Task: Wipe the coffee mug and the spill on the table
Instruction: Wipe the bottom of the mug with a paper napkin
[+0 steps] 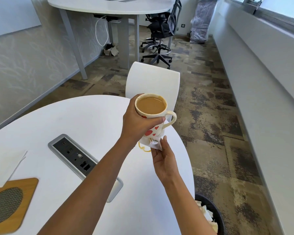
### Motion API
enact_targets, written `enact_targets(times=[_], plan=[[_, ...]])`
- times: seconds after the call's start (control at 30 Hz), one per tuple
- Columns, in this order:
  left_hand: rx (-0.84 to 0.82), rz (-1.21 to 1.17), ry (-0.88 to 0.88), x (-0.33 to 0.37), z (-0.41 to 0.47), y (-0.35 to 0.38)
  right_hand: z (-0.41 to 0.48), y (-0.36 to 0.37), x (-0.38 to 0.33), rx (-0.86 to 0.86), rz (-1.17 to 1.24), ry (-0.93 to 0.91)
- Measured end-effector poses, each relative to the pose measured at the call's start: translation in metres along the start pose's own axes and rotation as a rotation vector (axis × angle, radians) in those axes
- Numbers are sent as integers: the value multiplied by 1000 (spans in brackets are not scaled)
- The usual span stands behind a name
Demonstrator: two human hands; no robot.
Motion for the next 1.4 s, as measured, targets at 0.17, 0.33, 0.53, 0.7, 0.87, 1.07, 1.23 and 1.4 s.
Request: enact_targets(times=[0.17, 0.33, 0.53, 0.7, 0.87, 1.07, 1.23, 1.4], plan=[[-15, 18, 37, 3, -5, 2, 0, 10, 0, -23, 103, -37], [-24, 38, 67, 6, -12, 3, 3, 17, -6, -63, 46, -80], [-22, 22, 74, 6, -18, 7, 8, 13, -3, 68, 42, -61], [-32, 11, 67, 4, -20, 12, 11, 12, 2, 173, 158, -7], [-42, 1, 57, 4, -18, 14, 5, 19, 21, 104, 248, 131], [-37, 5, 58, 3, -17, 12, 3, 18, 19, 84, 244, 144], [-49, 14, 65, 3, -19, 14, 7, 15, 9, 117, 209, 90], [-60, 12, 55, 3, -18, 15, 6, 14, -3, 34, 123, -33]])
Point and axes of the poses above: each hand's wrist, its own z-axis towards the middle knuckle, its own y-axis out of the palm, x = y × z, the point moved 9 cm from there along z, towards the middle knuckle, and after that the axes turned 8 degrees about -z, right-handed, at the moved point
